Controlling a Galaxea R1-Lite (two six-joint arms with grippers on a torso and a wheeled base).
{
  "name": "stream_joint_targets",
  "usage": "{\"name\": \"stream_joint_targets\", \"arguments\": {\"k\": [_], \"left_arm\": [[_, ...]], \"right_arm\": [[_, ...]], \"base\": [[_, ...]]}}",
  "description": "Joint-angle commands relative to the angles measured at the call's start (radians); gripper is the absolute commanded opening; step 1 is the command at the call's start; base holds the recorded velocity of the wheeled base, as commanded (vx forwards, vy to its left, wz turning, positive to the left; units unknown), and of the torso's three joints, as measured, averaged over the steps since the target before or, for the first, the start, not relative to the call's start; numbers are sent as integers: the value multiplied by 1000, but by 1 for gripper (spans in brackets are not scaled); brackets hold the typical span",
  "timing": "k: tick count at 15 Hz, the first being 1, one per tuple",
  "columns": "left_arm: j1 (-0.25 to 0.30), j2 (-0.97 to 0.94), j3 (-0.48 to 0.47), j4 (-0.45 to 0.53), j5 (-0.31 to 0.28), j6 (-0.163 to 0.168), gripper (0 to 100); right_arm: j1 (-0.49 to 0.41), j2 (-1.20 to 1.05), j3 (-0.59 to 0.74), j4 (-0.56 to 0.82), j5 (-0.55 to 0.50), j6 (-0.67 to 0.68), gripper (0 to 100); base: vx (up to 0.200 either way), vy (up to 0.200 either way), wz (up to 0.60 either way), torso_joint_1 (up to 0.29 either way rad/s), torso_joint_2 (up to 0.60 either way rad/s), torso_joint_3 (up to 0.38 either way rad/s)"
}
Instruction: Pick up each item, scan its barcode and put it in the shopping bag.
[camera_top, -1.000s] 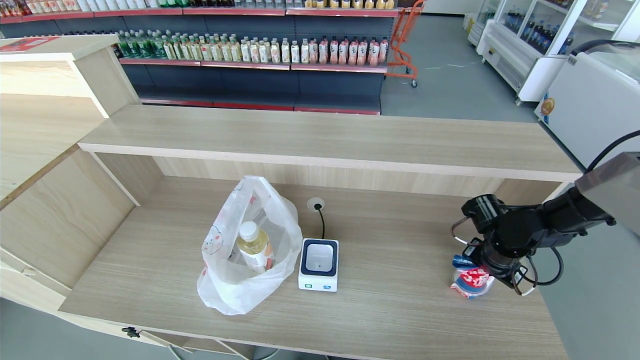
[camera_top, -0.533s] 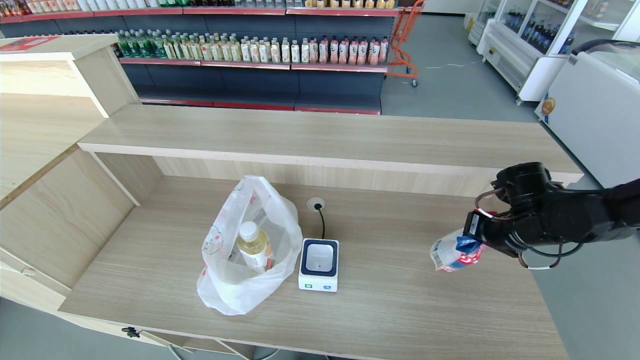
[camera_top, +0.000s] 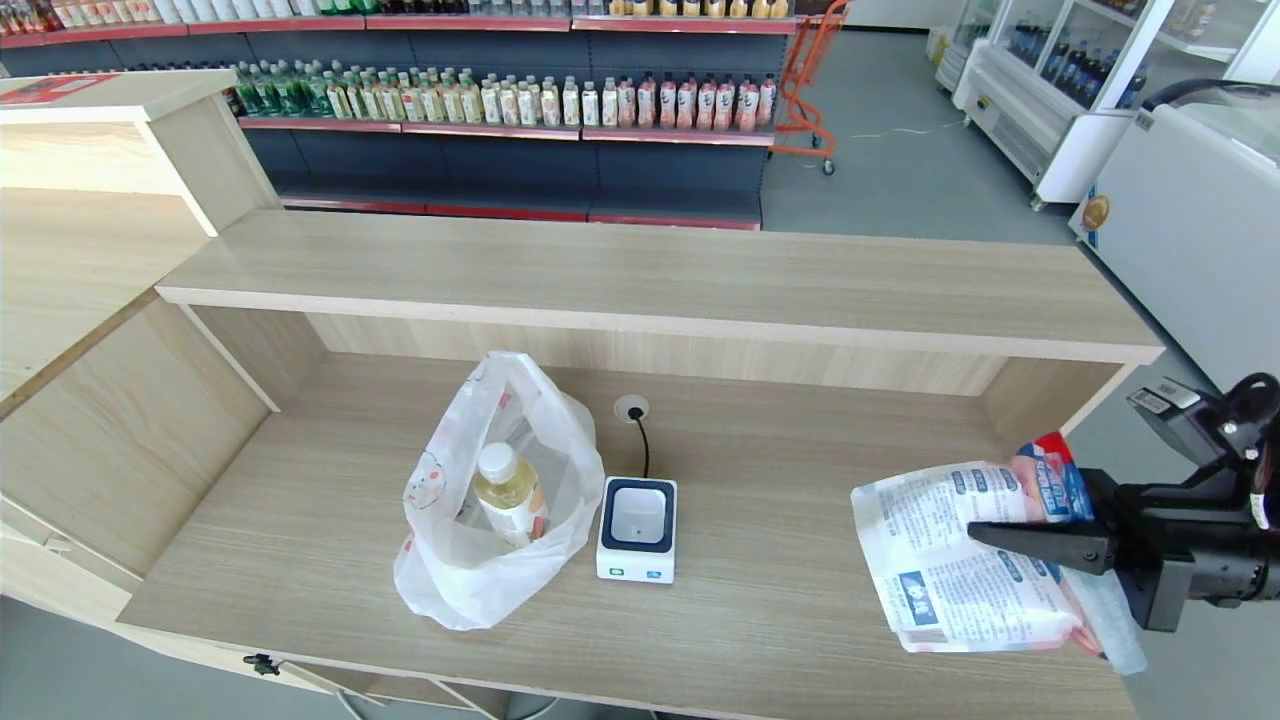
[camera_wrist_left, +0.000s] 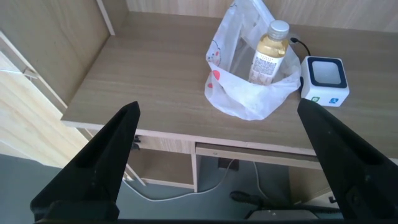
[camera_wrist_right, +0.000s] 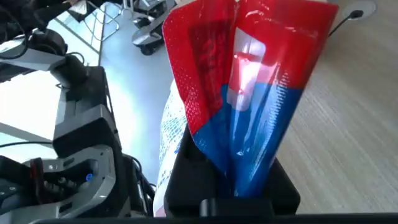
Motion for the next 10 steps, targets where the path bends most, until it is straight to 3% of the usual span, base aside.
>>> {"name": "stream_joint_targets", "arguments": {"k": [1, 6, 10], "left_arm": [[0, 0, 0, 0, 0, 0, 100], [0, 0, 0, 0, 0, 0, 100], [0, 0, 0, 0, 0, 0, 100]], "right_arm": [[40, -66, 29, -2, 11, -5, 0], [155, -163, -15, -4, 11, 294, 0], [166, -169, 11, 4, -4, 345, 0]], "base": [[0, 0, 0, 0, 0, 0], [0, 0, 0, 0, 0, 0], [0, 0, 0, 0, 0, 0]]}}
